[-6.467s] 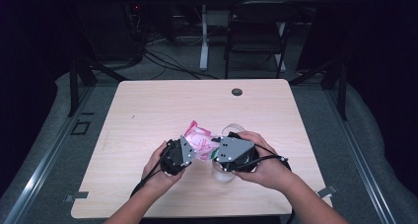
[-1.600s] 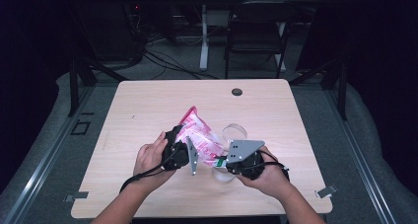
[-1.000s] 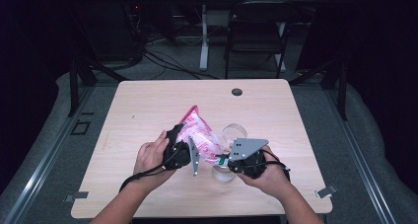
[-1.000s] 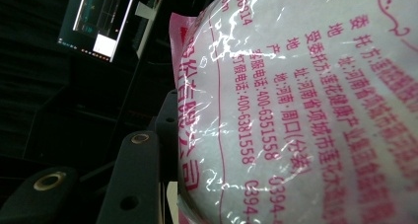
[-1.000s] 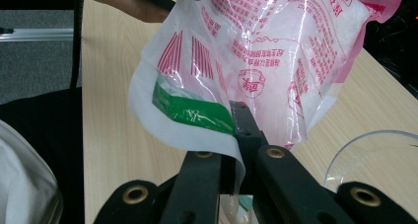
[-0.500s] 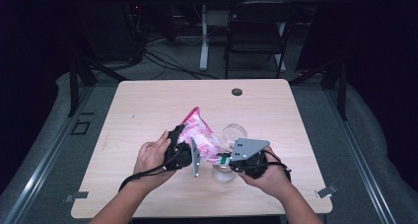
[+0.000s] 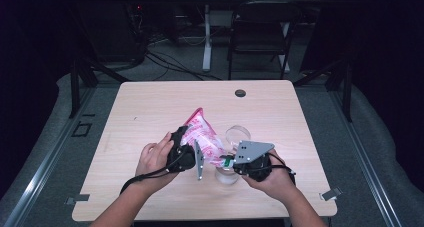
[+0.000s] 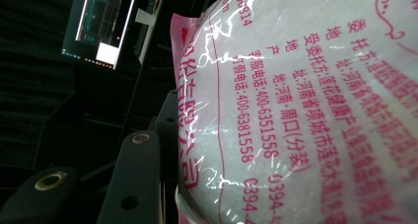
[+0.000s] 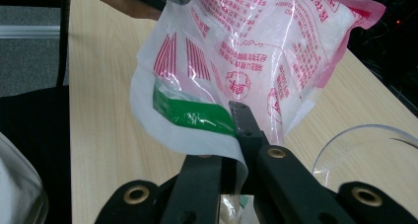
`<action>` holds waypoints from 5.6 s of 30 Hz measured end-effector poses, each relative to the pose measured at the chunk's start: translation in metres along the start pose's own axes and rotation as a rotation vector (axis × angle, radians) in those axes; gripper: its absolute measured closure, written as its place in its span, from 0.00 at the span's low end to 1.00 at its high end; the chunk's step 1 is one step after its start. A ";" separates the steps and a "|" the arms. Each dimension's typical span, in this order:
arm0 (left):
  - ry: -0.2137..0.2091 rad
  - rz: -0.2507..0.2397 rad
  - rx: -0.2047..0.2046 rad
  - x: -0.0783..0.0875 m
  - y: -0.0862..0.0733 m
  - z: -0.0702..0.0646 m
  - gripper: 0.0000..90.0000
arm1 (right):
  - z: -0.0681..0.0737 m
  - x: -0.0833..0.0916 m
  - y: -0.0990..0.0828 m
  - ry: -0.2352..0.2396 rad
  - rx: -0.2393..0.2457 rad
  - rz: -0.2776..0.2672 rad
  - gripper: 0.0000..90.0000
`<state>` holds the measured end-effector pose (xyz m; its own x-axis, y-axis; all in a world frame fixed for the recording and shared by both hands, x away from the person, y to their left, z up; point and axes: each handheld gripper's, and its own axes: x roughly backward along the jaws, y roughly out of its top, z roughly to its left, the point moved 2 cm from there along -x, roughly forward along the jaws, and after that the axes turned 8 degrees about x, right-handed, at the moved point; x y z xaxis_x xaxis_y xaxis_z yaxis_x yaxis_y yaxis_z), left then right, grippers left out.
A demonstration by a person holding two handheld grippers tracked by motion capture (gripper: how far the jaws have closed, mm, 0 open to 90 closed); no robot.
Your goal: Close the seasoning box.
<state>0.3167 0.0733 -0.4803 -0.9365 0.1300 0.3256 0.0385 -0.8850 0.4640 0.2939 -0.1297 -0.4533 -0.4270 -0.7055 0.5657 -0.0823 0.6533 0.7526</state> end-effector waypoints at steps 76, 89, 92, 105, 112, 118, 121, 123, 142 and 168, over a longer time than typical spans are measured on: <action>0.075 -0.033 -0.057 0.005 0.010 0.006 0.65 | 0.000 -0.001 -0.006 0.000 -0.012 -0.001 1.00; 0.073 -0.032 -0.057 0.006 0.010 0.006 0.65 | 0.000 -0.001 -0.006 -0.001 -0.012 0.000 1.00; 0.075 -0.033 -0.058 0.006 0.010 0.006 0.65 | 0.001 -0.001 -0.006 -0.001 -0.011 0.001 1.00; 0.077 -0.036 -0.060 0.006 0.011 0.006 0.65 | 0.001 -0.001 -0.006 -0.002 -0.013 -0.001 1.00; 0.082 -0.039 -0.063 0.007 0.011 0.006 0.65 | 0.000 -0.001 -0.007 -0.001 -0.013 -0.001 1.00; 0.083 -0.041 -0.065 0.007 0.012 0.007 0.65 | 0.000 0.000 -0.007 -0.002 -0.011 0.002 1.00; 0.083 -0.041 -0.065 0.007 0.012 0.007 0.65 | 0.000 0.000 -0.007 -0.002 -0.013 -0.001 1.00; 0.083 -0.039 -0.066 0.007 0.012 0.007 0.65 | 0.000 0.000 -0.007 -0.003 -0.013 -0.001 1.00; 0.088 -0.050 -0.076 0.008 0.014 0.007 0.65 | 0.000 0.000 -0.008 -0.002 -0.015 -0.001 1.00; 0.091 -0.059 -0.083 0.008 0.016 0.008 0.65 | 0.000 0.000 -0.009 0.000 -0.017 -0.002 1.00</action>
<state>0.3129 0.0640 -0.4636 -0.9641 0.1454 0.2220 -0.0433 -0.9116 0.4088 0.2947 -0.1355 -0.4598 -0.4270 -0.7068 0.5640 -0.0679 0.6471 0.7594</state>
